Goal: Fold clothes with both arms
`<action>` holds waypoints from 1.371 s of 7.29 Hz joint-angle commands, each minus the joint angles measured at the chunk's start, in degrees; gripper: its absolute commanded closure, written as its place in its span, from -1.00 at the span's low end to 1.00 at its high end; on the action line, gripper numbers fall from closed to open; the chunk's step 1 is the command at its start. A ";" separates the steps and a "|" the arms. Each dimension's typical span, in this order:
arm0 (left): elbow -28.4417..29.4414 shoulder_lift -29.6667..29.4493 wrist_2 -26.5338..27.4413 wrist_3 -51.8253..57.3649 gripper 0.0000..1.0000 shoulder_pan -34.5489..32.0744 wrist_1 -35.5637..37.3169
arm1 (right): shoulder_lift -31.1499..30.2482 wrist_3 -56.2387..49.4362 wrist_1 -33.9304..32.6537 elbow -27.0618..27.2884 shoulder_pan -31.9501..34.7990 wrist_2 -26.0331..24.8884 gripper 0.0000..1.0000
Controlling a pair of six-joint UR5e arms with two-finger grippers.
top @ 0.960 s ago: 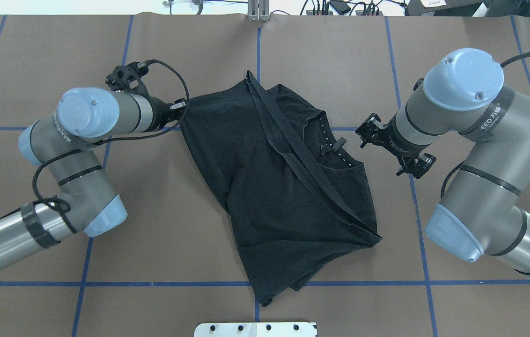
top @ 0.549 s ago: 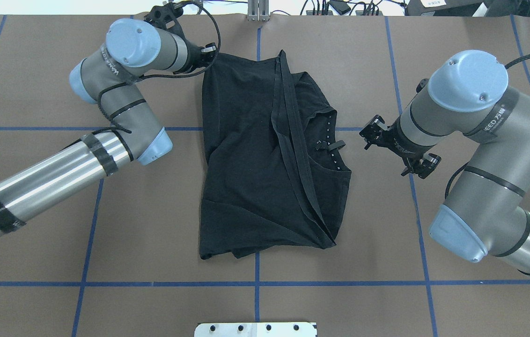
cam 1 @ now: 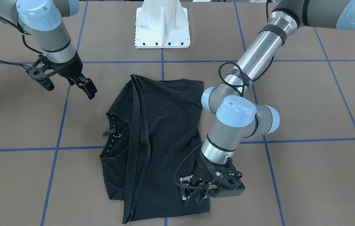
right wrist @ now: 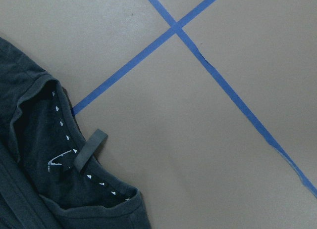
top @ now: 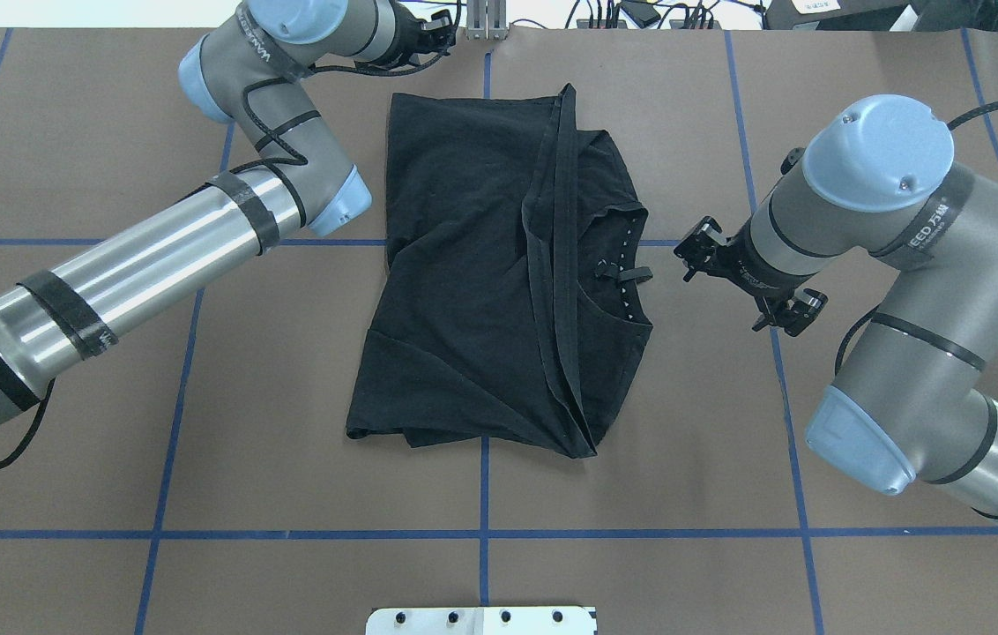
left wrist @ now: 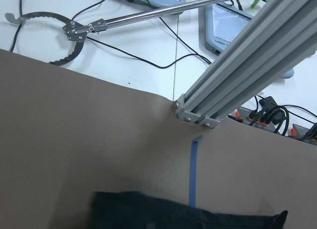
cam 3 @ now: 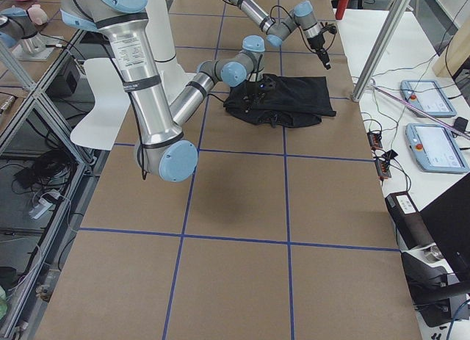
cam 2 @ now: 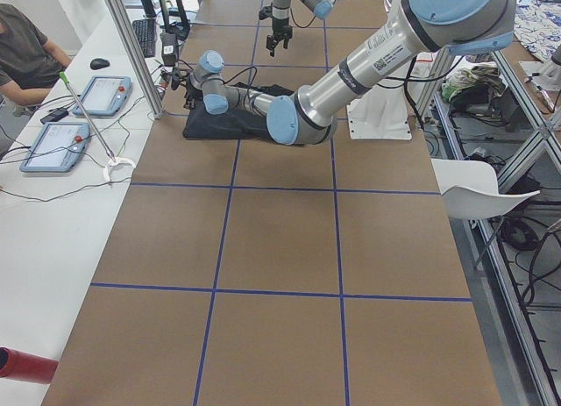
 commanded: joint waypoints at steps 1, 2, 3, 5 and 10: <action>-17.19 11.03 -6.19 0.23 -1.00 -0.85 3.43 | 0.87 0.30 4.51 -1.71 -0.18 -0.88 -1.00; -26.51 19.11 -7.09 0.22 -1.00 -0.76 3.63 | 0.88 0.65 9.59 -3.11 -0.44 -0.71 -1.00; -33.92 25.28 -7.19 0.22 -1.00 -0.76 3.72 | 1.66 0.04 12.52 -4.43 -3.66 -0.97 -1.00; -41.95 32.26 -7.54 -0.13 -1.00 -0.76 6.08 | 4.03 -10.43 12.11 -3.92 -8.84 -1.06 -1.00; -43.92 35.36 -7.45 -0.21 -1.00 -0.58 6.09 | 4.30 -31.14 12.11 -7.60 -16.78 -5.72 -0.22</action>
